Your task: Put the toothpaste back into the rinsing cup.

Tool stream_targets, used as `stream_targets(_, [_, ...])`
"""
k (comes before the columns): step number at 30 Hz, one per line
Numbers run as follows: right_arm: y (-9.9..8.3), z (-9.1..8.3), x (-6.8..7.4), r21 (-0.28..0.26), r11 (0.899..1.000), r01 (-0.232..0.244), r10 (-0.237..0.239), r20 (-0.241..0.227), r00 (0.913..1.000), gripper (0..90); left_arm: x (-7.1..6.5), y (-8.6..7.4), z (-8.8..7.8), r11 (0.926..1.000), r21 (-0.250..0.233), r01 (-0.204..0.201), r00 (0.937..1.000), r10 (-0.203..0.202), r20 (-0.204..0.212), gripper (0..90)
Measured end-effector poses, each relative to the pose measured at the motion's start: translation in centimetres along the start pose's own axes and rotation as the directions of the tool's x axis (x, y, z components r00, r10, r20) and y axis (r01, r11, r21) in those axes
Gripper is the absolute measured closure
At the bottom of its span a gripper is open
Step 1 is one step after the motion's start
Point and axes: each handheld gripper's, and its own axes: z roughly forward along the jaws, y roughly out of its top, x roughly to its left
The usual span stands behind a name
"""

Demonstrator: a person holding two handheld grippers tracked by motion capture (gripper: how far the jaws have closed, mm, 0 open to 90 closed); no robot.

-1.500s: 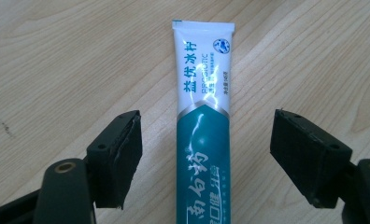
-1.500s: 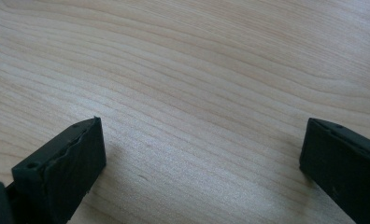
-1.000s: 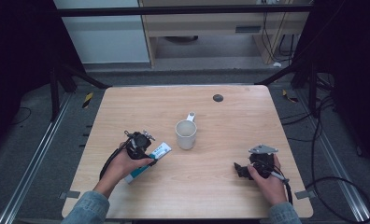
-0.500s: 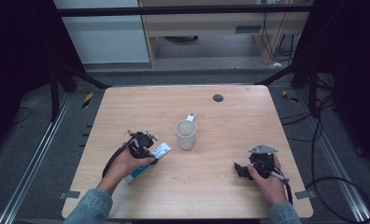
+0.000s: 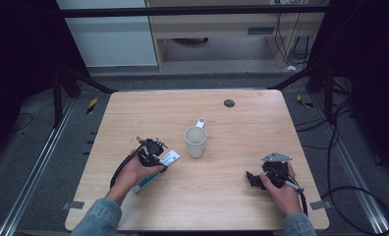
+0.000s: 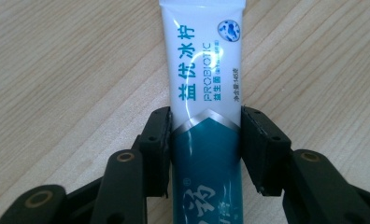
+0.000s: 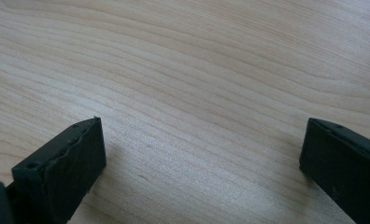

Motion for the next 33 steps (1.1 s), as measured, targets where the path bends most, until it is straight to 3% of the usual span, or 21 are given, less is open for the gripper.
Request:
stream_targets(8, [0.0,0.0,0.0,0.0,1.0,0.001,-0.001,0.001,1.0,0.6,0.0,0.1,0.1,0.9999,-0.01,0.008,0.9999,-0.008,-0.007,58.6])
stream_targets(16, [0.0,0.0,0.0,0.0,1.0,0.0,0.0,0.001,1.0,0.6,0.0,-0.1,-0.7,0.9989,-0.046,0.006,1.0,-0.006,-0.003,75.3])
stream_targets(23, [0.0,0.0,0.0,0.0,1.0,0.0,0.0,0.001,1.0,0.6,0.1,-0.2,-1.0,0.999,-0.044,0.004,1.0,-0.004,0.003,77.5])
stream_targets(26, [0.0,0.0,0.0,0.0,1.0,0.0,0.0,0.001,1.0,0.6,0.4,-0.4,-2.1,0.9959,-0.086,0.029,0.9995,-0.029,-0.008,77.9])
stream_targets(33, [0.0,0.0,0.0,0.0,1.0,0.0,0.0,0.002,1.0,0.6,0.7,-0.2,-4.1,0.9907,-0.131,0.037,0.999,-0.04,-0.021,78.1])
